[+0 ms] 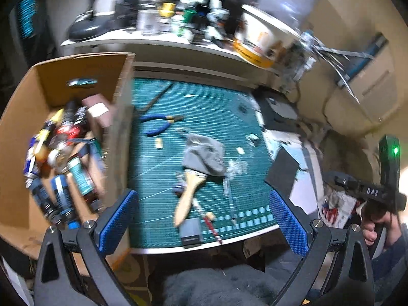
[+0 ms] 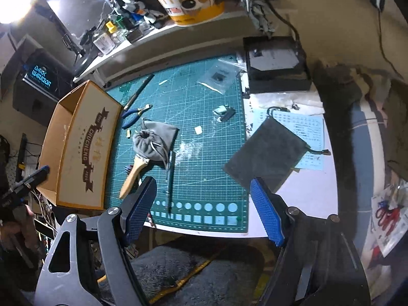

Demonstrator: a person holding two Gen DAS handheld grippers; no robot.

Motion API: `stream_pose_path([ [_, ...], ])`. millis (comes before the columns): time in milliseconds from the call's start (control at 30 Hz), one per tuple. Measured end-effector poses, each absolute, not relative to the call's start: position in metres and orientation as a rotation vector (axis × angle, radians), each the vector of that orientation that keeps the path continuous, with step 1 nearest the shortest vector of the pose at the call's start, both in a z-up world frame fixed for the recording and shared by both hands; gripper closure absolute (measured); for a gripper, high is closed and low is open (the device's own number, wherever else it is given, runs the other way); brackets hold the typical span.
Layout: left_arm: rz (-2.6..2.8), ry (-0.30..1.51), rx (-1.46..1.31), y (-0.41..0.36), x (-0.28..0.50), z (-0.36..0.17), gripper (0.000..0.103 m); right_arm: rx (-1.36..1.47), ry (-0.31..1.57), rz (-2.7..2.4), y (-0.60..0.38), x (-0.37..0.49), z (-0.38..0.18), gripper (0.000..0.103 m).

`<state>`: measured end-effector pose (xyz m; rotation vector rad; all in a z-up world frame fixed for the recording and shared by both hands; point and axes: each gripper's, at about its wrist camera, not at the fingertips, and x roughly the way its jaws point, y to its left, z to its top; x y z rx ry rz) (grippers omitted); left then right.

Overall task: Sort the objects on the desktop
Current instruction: 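Move both empty tools back over the cutting mat, then close the left tool on the light grey drawstring pouch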

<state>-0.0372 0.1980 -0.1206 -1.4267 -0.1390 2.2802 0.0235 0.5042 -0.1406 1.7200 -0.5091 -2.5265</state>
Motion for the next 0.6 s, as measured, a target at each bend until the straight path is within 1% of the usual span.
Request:
stream_pose_path([
  [200, 2.262, -0.068, -1.363, 0.245, -0.050, -0.156, 0.000, 1.770, -0.539, -2.530, 0.508, 0.034, -0.150, 0.029],
  [500, 2.340, 0.017, -1.561, 0.280, -0.104, -0.238, 0.001, 1.831, -0.660, -2.496, 0.559, 0.045, -0.178, 0.029],
  [567, 2.363, 0.037, -1.605, 0.286, -0.115, -0.255, 0.003, 1.834, -0.689, -2.477, 0.572, 0.046, -0.185, 0.029],
  [600, 2.368, 0.048, -1.625, 0.288, -0.119, -0.262, 0.008, 1.838, -0.699, -2.471, 0.578, 0.047, -0.189, 0.029],
])
